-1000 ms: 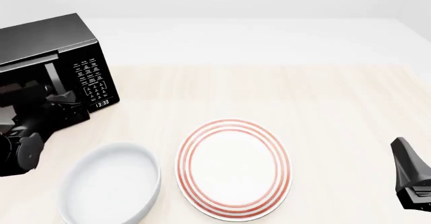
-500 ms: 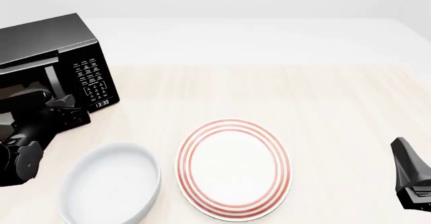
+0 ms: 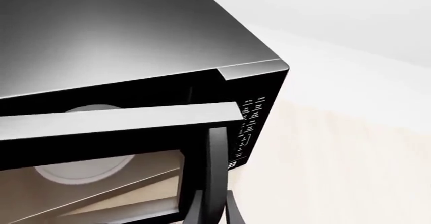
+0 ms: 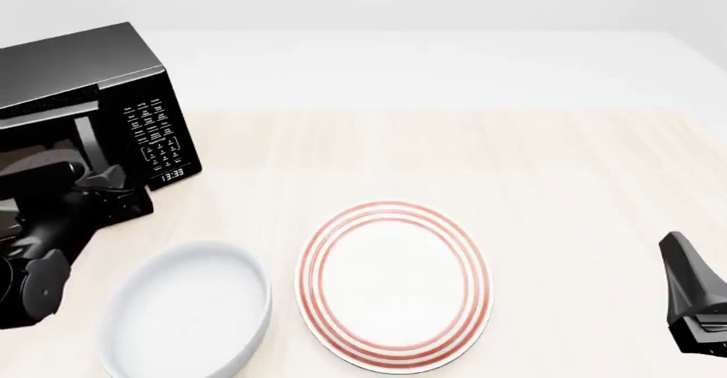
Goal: Open the microwave.
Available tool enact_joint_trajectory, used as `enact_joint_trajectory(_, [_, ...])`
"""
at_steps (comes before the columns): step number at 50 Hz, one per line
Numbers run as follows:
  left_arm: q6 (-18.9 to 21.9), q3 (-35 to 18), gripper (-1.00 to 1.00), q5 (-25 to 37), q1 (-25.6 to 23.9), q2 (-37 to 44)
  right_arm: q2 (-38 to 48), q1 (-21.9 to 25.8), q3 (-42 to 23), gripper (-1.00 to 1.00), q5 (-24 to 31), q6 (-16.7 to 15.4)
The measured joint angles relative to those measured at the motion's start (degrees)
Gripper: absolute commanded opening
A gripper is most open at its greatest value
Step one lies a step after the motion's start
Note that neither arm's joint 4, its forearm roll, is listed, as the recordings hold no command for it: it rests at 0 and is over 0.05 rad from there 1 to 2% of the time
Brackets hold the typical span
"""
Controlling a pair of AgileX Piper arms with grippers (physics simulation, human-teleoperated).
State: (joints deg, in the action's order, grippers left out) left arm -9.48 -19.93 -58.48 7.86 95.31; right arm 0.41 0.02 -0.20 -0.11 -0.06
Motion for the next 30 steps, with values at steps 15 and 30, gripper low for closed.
enact_joint_trajectory(15, [0.1, 1.3, -1.00, -0.7, -0.4, -0.7, 0.0, 0.0, 0.0, 1.00, 0.0, 0.0])
enact_joint_trajectory(30, [0.2, 2.4, -1.00, -1.3, -0.9, -1.3, 0.0, 0.0, 0.0, 1.00, 0.0, 0.0])
